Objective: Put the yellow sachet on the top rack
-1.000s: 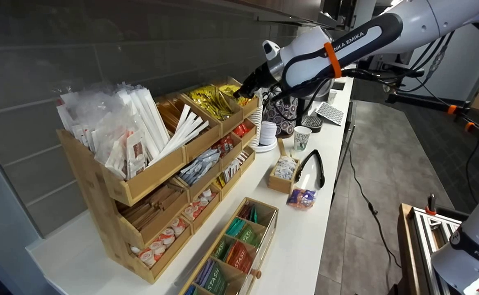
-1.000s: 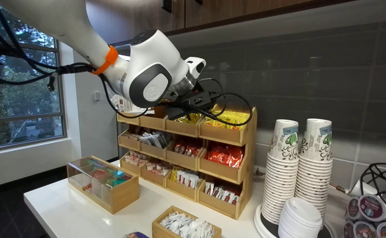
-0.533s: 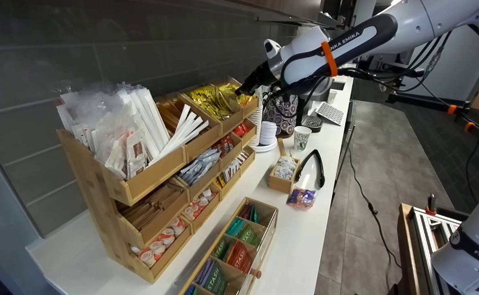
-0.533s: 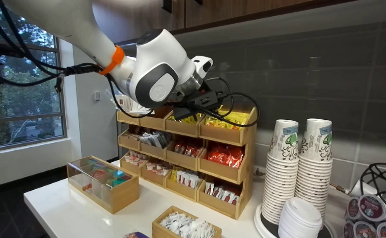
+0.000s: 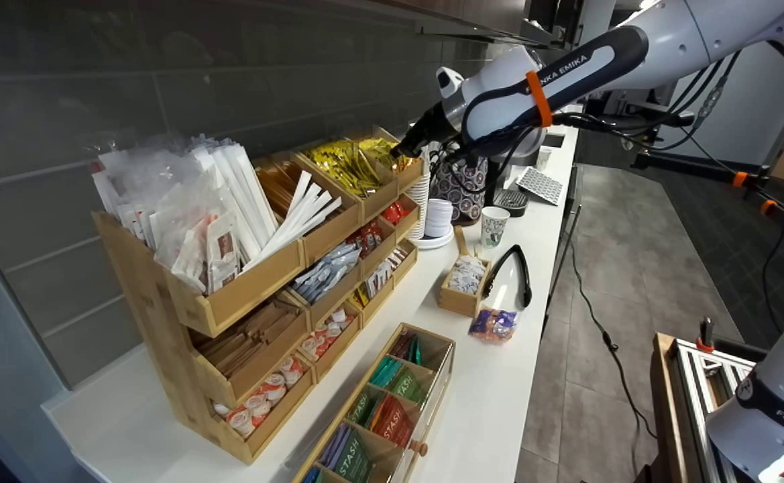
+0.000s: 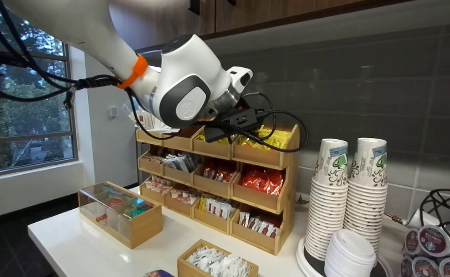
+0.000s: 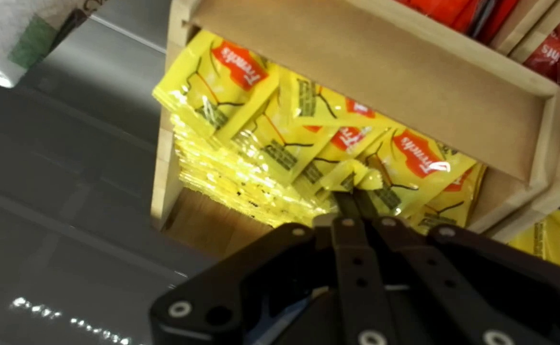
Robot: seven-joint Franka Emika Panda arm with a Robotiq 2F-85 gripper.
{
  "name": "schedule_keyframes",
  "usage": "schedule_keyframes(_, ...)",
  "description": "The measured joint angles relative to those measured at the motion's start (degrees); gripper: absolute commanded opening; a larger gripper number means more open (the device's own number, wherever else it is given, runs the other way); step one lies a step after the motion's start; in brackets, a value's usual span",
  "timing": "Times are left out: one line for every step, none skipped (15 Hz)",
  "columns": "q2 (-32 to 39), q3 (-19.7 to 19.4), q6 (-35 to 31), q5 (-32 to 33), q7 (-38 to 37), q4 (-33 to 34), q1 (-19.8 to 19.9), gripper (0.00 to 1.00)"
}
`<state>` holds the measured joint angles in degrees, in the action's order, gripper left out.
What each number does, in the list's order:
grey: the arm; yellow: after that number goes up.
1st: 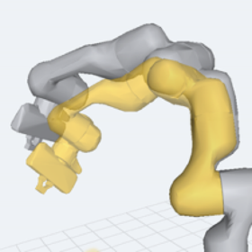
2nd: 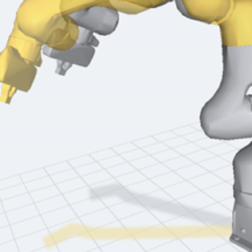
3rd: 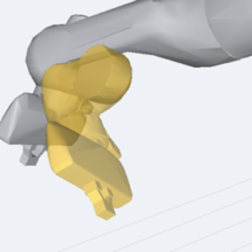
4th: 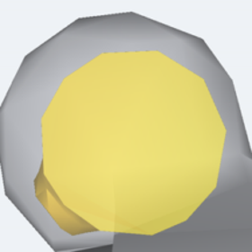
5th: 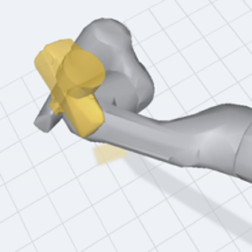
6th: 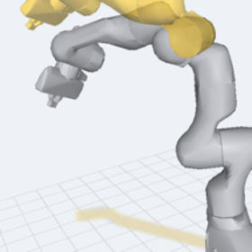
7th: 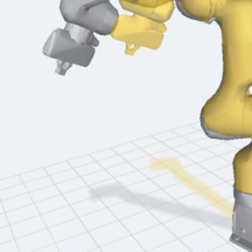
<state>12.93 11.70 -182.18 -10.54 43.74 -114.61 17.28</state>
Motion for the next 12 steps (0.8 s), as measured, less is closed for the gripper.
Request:
schedule_keyframes(0.0, 0.7, 0.0, -0.3, 0.0, 0.0, 0.1, 0.00)
schedule_keyframes(0.0, 1.3, 0.0, -0.5, 0.0, 0.0, 0.2, 0.00)
schedule_keyframes(0.0, 1.7, 0.0, -0.7, 0.0, -0.1, 0.2, 0.00)
schedule_keyframes(0.0, 2.0, 0.0, -0.7, 0.0, -0.1, 0.2, 0.00)
schedule_keyframes(0.0, 2.0, 0.0, -0.7, 0.0, -0.2, 0.2, 0.00)
schedule_keyframes(-0.1, 2.0, 0.0, -0.7, 0.0, -0.3, 0.2, 0.26)
schedule_keyframes(-0.2, 1.9, 0.0, -0.7, 0.0, -0.4, 0.2, 0.27)
schedule_keyframes(-0.3, 1.8, 0.0, -0.7, 0.0, -0.5, 0.2, 0.34)
schedule_keyframes(-0.4, 1.7, 0.0, -0.7, -0.1, -0.6, 0.2, 0.41)
schedule_keyframes(-0.6, 1.6, 0.0, -0.7, -0.1, -0.9, 0.2, 0.48)
schedule_keyframes(-0.9, 1.5, 0.0, -0.7, -0.1, -1.0, 0.2, 0.57)
schedule_keyframes(-1.1, 1.5, 0.0, -0.7, -0.2, -1.1, 0.2, 0.63)
